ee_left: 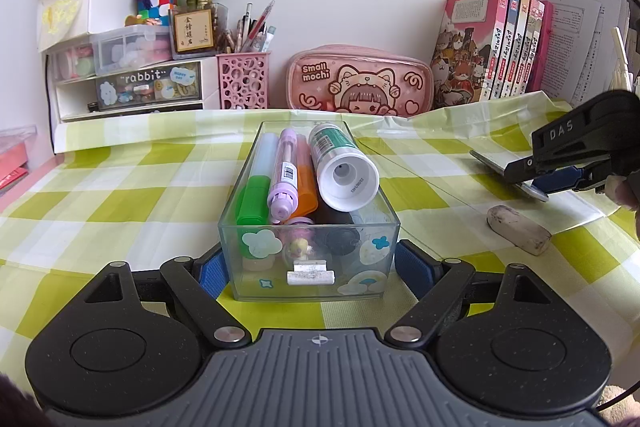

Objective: Organize stationery

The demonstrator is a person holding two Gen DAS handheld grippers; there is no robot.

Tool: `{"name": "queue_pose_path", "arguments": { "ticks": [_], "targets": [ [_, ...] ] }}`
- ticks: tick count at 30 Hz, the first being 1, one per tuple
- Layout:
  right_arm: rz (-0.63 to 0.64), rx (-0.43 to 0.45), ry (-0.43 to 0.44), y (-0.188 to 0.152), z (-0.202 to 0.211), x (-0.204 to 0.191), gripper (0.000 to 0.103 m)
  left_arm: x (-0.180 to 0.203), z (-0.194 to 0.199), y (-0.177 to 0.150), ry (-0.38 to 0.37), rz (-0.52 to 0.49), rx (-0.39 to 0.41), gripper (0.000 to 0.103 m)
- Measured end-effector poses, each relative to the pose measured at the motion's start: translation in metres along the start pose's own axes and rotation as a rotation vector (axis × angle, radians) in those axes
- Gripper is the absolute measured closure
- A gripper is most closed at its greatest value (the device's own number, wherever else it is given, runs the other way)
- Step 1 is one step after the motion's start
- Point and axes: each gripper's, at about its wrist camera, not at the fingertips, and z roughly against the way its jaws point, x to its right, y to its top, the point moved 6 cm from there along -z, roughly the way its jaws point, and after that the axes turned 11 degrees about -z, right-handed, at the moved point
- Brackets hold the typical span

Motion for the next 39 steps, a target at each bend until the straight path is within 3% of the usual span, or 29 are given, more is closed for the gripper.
{"name": "queue_pose_path", "arguments": {
  "ticks": [6, 20, 27, 35, 39],
  "targets": [
    [-0.140, -0.049, 0.163, 0.000, 0.015, -0.013, 0.067, 0.000, 0.000, 0.000, 0.000, 0.000, 0.000, 0.021],
    [-0.113, -0.103, 0.384, -0.014, 0.043, -0.077, 0.067, 0.000, 0.000, 0.000, 0.000, 0.000, 0.000, 0.021],
    [-0.108, -0.171, 0.404, -0.028, 0.037, -0.099, 0.067, 0.000, 0.000, 0.000, 0.000, 0.000, 0.000, 0.021],
    [-0.052, -0.180, 0.306, -0.037, 0.022, -0.126, 0.067, 0.000, 0.000, 0.000, 0.000, 0.000, 0.000, 0.021],
    [-0.030, -0.195, 0.308, -0.042, 0.020, -0.138, 0.066, 0.000, 0.000, 0.000, -0.001, 0.000, 0.000, 0.021]
  ]
}}
